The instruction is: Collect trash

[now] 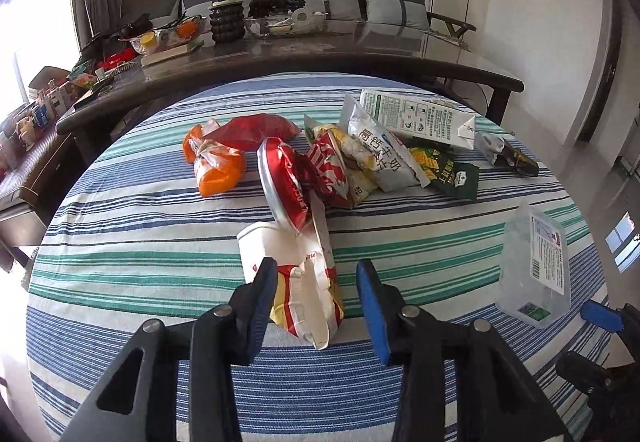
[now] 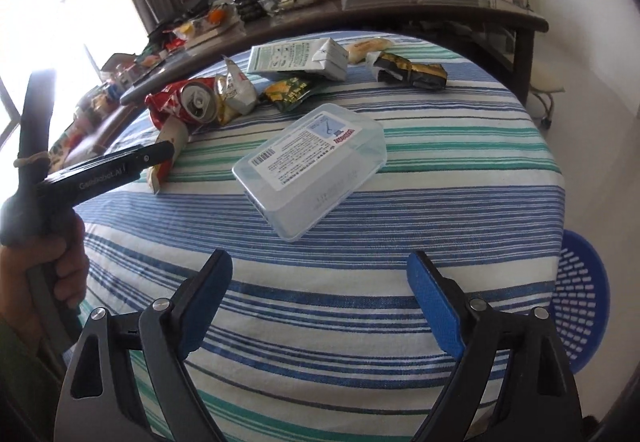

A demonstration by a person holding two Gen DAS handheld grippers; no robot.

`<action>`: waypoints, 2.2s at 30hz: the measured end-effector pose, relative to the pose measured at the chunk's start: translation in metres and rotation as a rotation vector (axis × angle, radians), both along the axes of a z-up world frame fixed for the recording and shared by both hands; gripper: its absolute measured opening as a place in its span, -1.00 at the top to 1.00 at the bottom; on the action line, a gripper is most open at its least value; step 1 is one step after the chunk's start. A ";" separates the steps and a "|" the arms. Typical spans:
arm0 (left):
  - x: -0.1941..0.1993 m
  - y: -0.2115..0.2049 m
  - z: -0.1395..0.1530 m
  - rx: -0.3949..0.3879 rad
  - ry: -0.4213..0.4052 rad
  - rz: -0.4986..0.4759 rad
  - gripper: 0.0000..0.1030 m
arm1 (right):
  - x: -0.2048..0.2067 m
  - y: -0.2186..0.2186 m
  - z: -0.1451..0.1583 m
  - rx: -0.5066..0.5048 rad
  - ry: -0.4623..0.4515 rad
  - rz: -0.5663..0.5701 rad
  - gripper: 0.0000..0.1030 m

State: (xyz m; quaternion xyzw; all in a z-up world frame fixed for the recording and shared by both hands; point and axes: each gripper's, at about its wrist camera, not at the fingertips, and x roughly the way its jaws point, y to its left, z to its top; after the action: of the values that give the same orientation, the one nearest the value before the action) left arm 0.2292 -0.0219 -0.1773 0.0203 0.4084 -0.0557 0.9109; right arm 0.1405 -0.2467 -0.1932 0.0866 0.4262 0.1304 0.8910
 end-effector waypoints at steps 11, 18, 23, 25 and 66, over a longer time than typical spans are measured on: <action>-0.086 0.022 0.006 -0.121 0.033 -0.033 0.77 | 0.004 -0.018 0.006 0.030 0.009 -0.031 -0.75; -0.118 0.027 0.004 -0.101 -0.010 -0.035 -0.05 | 0.003 -0.011 0.001 0.007 0.016 -0.029 -0.75; -0.113 0.052 0.004 -0.190 0.025 0.003 -0.45 | 0.001 0.001 0.000 -0.032 0.002 -0.020 -0.90; -0.108 0.052 -0.005 -0.193 0.079 0.002 -0.46 | 0.003 0.006 0.000 -0.026 0.006 -0.023 -0.91; -0.096 0.033 0.010 -0.230 -0.007 -0.068 0.96 | 0.072 0.008 0.021 -0.214 0.138 0.018 -0.23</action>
State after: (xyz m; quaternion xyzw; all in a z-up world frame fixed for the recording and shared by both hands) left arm 0.1329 0.0111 -0.1671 -0.0703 0.3951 -0.1331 0.9062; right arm 0.2125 -0.2386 -0.1726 -0.0043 0.4986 0.0861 0.8625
